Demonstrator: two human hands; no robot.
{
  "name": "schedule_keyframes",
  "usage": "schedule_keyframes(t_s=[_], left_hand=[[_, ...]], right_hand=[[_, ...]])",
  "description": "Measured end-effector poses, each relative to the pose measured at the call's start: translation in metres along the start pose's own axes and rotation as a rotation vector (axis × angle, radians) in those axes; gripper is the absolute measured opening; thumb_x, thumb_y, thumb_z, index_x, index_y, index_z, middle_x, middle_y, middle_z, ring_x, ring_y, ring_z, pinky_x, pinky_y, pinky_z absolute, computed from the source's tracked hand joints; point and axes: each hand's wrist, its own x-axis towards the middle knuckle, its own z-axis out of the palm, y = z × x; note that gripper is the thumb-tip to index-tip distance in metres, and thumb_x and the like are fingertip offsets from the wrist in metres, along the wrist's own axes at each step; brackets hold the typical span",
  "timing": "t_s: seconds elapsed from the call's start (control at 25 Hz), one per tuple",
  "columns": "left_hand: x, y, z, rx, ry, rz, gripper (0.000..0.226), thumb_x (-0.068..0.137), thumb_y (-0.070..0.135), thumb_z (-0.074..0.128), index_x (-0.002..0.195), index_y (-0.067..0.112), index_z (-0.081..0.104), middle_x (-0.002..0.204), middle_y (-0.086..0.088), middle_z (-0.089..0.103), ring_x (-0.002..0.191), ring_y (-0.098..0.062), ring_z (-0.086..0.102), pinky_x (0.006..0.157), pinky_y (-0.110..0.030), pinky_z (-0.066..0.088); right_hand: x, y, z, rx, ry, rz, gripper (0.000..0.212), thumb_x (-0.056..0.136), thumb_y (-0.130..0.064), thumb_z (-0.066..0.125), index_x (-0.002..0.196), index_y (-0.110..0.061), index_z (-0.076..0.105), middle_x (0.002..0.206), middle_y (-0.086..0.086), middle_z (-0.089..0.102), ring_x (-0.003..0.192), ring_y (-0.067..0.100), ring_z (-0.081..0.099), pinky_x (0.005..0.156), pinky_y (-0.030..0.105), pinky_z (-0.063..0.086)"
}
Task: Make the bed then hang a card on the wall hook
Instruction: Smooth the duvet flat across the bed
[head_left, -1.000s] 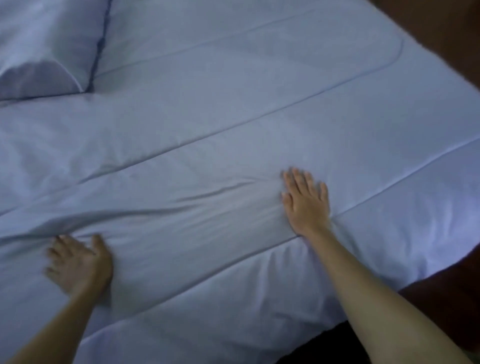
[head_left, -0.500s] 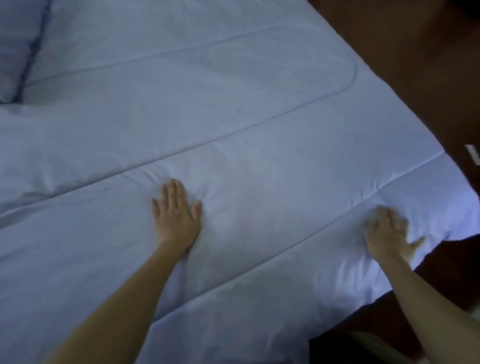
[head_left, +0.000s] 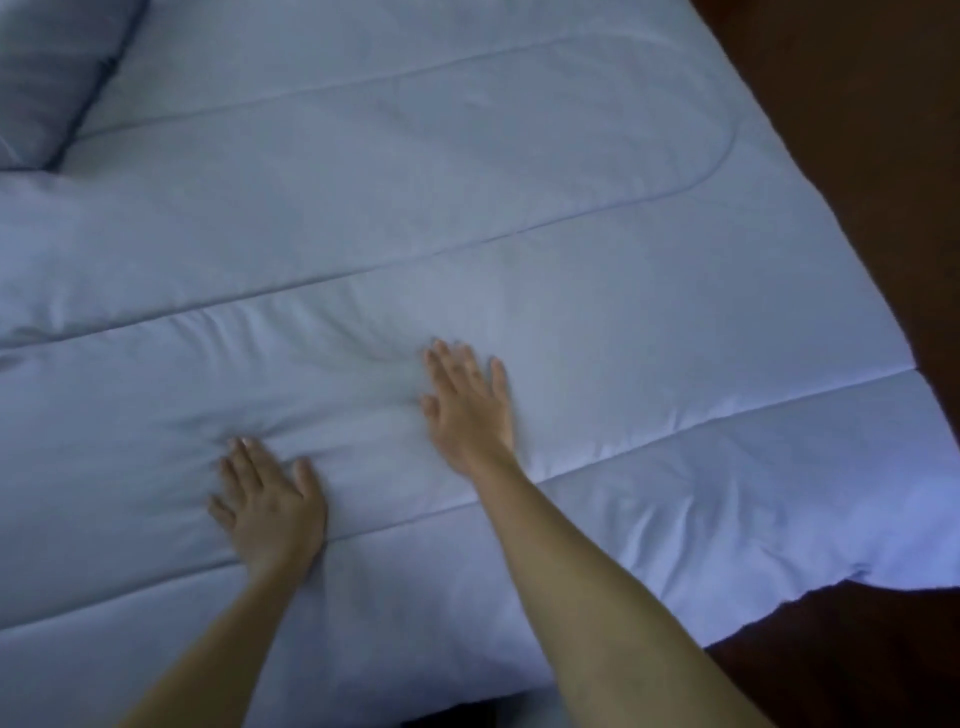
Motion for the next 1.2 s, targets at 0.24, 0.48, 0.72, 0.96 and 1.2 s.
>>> schedule_keyframes(t_s=[0.24, 0.48, 0.72, 0.96, 1.2], left_hand=[[-0.010, 0.113, 0.009, -0.080, -0.038, 0.006, 0.070, 0.098, 0.043, 0.029, 0.151, 0.002, 0.007, 0.161, -0.014, 0.005, 0.148, -0.034, 0.004, 0.117, -0.055, 0.005], [-0.016, 0.178, 0.019, -0.034, -0.030, 0.271, 0.067, 0.098, 0.043, 0.028, 0.152, 0.006, 0.011, 0.161, -0.009, 0.009, 0.149, -0.027, 0.007, 0.119, -0.050, 0.003], [-0.056, 0.145, 0.036, 0.045, -0.049, 0.282, 0.076, 0.088, 0.047, 0.019, 0.151, 0.005, 0.014, 0.161, -0.011, 0.014, 0.148, -0.032, 0.012, 0.117, -0.054, 0.006], [-0.051, 0.153, 0.028, 0.062, -0.116, 0.259, 0.067, 0.099, 0.037, 0.035, 0.152, 0.005, 0.008, 0.162, -0.011, 0.004, 0.149, -0.032, 0.004, 0.117, -0.054, 0.002], [-0.122, 0.227, 0.045, -0.019, -0.137, 0.084, 0.070, 0.098, 0.045, 0.027, 0.152, 0.008, 0.002, 0.162, -0.010, -0.001, 0.149, -0.030, -0.002, 0.118, -0.053, 0.001]], right_hand=[[-0.095, 0.238, -0.060, -0.088, 0.176, 0.431, 0.059, 0.095, -0.044, 0.017, 0.152, -0.030, 0.016, 0.160, -0.009, 0.016, 0.148, 0.020, 0.018, 0.116, 0.049, 0.012], [-0.170, 0.372, -0.112, 0.102, 0.245, 1.048, 0.054, 0.101, -0.040, 0.012, 0.153, -0.030, 0.003, 0.163, -0.002, 0.002, 0.149, 0.025, 0.004, 0.114, 0.064, 0.009], [-0.141, 0.228, -0.070, 0.023, 0.143, 0.494, 0.062, 0.089, -0.035, 0.042, 0.147, -0.014, 0.035, 0.155, 0.009, 0.033, 0.143, 0.032, 0.029, 0.110, 0.063, 0.025], [-0.144, 0.174, -0.032, -0.180, 0.030, -0.116, 0.058, 0.094, -0.048, 0.037, 0.147, -0.026, 0.034, 0.155, -0.009, 0.033, 0.142, 0.015, 0.033, 0.111, 0.048, 0.022], [-0.160, 0.360, -0.094, -0.139, 0.038, 0.116, 0.058, 0.094, -0.044, 0.031, 0.149, -0.027, 0.028, 0.156, -0.008, 0.029, 0.142, 0.017, 0.030, 0.112, 0.047, 0.023]])
